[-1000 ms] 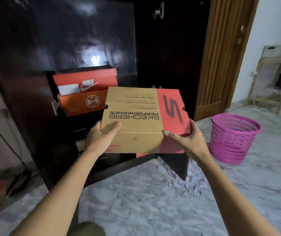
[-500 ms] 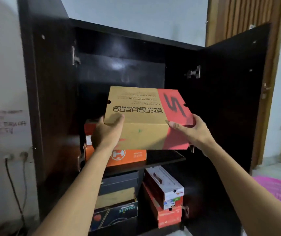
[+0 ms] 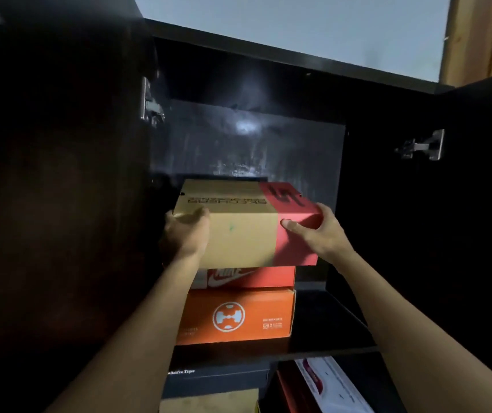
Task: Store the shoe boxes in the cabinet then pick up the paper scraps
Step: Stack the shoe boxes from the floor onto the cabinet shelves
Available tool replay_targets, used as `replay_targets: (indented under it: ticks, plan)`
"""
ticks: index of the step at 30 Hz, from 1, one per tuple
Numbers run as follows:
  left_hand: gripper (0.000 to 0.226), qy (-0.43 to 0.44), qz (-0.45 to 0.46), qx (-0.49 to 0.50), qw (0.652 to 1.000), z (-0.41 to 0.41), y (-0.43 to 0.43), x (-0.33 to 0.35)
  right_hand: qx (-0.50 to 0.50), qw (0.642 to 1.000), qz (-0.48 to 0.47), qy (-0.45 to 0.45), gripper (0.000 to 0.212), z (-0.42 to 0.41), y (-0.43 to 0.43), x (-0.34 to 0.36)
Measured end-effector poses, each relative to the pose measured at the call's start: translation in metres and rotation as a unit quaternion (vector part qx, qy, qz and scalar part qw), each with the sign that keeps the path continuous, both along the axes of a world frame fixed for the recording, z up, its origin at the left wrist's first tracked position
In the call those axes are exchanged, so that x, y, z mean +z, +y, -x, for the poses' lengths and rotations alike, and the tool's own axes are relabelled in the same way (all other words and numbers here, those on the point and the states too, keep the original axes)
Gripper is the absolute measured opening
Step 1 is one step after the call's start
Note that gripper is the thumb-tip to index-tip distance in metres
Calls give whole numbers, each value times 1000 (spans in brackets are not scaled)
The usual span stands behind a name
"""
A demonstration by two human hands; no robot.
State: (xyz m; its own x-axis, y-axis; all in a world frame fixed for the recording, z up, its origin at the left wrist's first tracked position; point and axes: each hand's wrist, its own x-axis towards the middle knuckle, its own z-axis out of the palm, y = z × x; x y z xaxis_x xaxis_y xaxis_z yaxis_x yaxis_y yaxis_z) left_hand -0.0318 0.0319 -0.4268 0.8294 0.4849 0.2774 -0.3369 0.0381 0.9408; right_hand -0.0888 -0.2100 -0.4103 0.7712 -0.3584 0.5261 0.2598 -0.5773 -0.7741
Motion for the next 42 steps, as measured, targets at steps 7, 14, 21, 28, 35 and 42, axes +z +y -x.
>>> replay_targets:
  ticks: [7,14,21,28,35,42]
  plan:
    - [80,-8,-131,91,987,-39,-4,-6,-28,999,-26,-36,93,-58,8,-18]
    - [67,-170,-497,195,828,-51,-6,-39,-173,980,-5,-101,76,-69,44,-54]
    - [74,-52,-514,106,850,-70,6,-22,-92,993,79,-6,76,-89,49,-52]
    - [84,32,-540,33,840,-73,14,-7,-38,987,143,63,82,-87,35,-43]
    - [62,-28,-528,62,846,-49,1,-2,-50,982,167,67,65,-50,22,-42]
    - [37,-66,-447,-163,877,28,-48,-44,-116,982,139,60,57,50,9,-79]
